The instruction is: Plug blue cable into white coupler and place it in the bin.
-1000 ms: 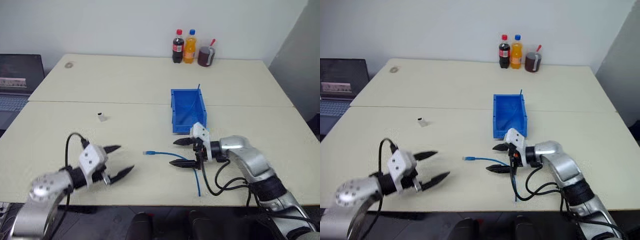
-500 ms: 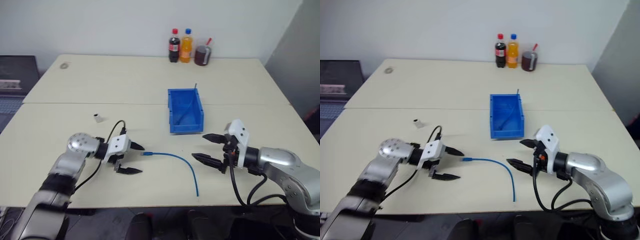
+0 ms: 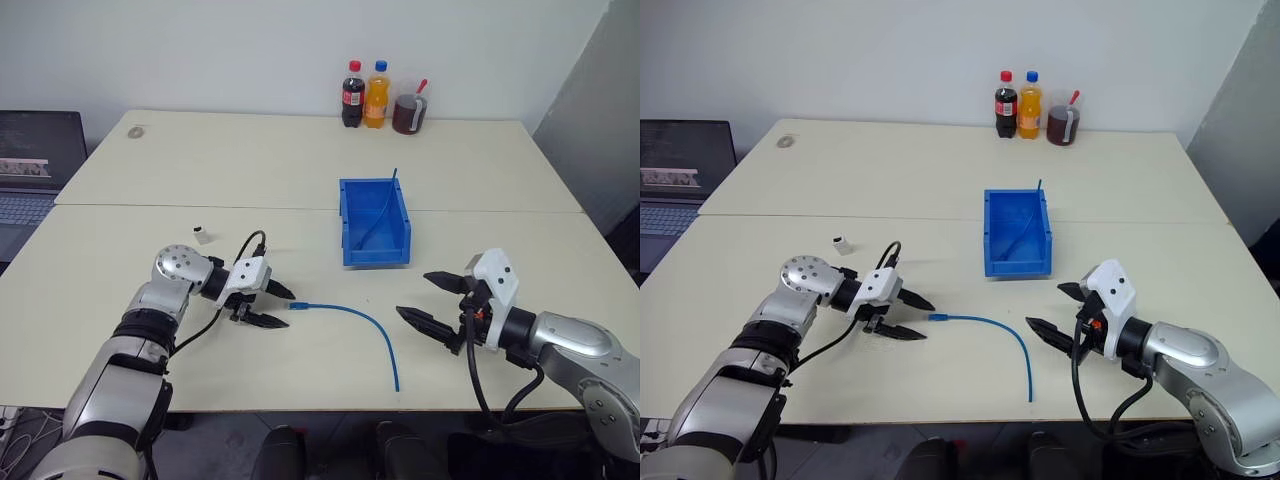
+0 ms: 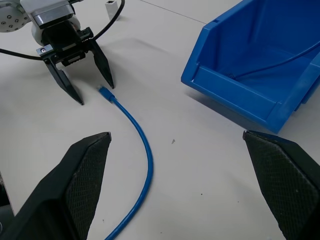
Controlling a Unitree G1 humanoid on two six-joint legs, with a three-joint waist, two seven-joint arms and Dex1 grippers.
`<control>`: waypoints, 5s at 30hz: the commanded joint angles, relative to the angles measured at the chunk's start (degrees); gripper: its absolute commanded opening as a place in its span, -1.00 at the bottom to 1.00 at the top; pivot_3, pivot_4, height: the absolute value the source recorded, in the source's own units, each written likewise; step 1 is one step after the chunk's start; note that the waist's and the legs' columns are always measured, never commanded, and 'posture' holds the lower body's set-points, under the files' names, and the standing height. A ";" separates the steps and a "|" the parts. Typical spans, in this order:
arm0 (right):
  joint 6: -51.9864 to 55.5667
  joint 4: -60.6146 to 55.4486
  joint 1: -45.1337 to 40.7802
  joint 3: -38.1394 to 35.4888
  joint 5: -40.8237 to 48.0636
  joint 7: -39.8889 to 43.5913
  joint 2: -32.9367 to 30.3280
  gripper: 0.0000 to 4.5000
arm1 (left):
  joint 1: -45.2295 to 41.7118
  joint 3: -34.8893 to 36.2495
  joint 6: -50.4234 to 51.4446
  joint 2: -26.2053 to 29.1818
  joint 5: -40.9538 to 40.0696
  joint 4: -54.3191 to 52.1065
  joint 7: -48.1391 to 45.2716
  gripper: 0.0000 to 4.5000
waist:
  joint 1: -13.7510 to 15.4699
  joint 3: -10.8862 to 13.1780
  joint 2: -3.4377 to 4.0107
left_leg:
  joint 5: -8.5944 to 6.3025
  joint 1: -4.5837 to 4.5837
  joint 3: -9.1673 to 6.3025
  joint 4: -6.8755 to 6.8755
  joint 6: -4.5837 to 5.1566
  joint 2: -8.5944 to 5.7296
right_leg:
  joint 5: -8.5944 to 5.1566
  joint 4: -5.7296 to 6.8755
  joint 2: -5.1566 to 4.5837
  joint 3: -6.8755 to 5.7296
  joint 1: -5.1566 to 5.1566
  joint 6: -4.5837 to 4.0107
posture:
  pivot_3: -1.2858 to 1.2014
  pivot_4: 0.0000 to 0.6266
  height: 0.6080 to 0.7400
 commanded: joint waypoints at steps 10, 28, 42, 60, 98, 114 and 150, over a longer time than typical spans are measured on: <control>-2.07 2.68 -4.04 0.97 1.51 0.09 -1.45 1.00 | 2.43 -0.92 1.79 0.23 2.82 0.76 1.97 -0.90 | -0.09 -0.21 0.19 | 0.01 0.09 0.00 0.01 0.02 0.00 | -0.01 0.17 0.02 0.03 0.00 -0.01 | 0.03 -0.52 1.00; 13.52 3.16 -4.14 -7.24 42.11 -18.35 7.52 1.00 | 6.98 7.59 86.88 -2.92 -31.91 -49.30 10.85 -0.91 | -0.13 -0.10 0.06 | 0.01 -0.14 -0.26 -0.03 0.01 0.02 | -0.07 0.12 0.00 0.02 -0.10 -0.07 | 0.03 -0.52 1.00; 3.33 6.10 -1.26 -4.06 44.03 -23.87 -5.95 1.00 | 11.93 8.00 90.36 -2.07 -39.12 -54.60 17.20 -0.91 | -0.95 -0.09 0.04 | 0.01 0.00 -0.28 -0.03 0.01 0.00 | -0.07 0.09 0.01 0.17 -0.06 -0.06 | 0.03 -0.52 1.00; -1.03 16.33 -20.42 -10.11 62.93 -27.87 -11.30 1.00 | 12.52 5.39 86.22 -0.80 -38.88 -54.13 18.35 -0.91 | -0.26 -0.04 0.05 | 0.01 -0.10 -0.17 -0.05 0.02 -0.02 | 0.02 -0.18 -0.03 0.20 -0.07 0.06 | 0.03 -0.52 1.00; -6.64 7.05 0.34 8.51 59.73 -24.44 -2.02 1.00 | 11.23 8.54 94.19 -2.50 -48.74 -56.99 24.97 -0.91 | -0.07 -0.01 -0.03 | 0.00 -0.15 -0.30 -0.04 0.02 -0.01 | -0.01 -0.21 -0.05 0.14 -0.06 0.09 | 0.03 -0.52 1.00; -4.82 7.26 -0.08 10.00 59.17 -21.53 -3.74 -0.51 | 12.75 8.70 94.61 -1.96 -50.88 -58.26 25.82 -0.91 | -0.07 -0.01 -0.03 | 0.00 -0.15 -0.31 -0.04 0.02 -0.01 | -0.01 -0.21 -0.05 0.18 -0.06 0.09 | 0.03 -0.52 1.00; -3.90 9.59 -0.34 9.35 59.74 -20.81 -4.44 -0.51 | 14.33 8.51 93.38 -1.59 -51.27 -59.30 25.92 -0.91 | -0.07 -0.01 -0.03 | 0.00 -0.14 -0.30 -0.03 0.02 -0.01 | -0.01 -0.21 -0.05 0.18 -0.06 0.09 | 0.03 -0.52 1.00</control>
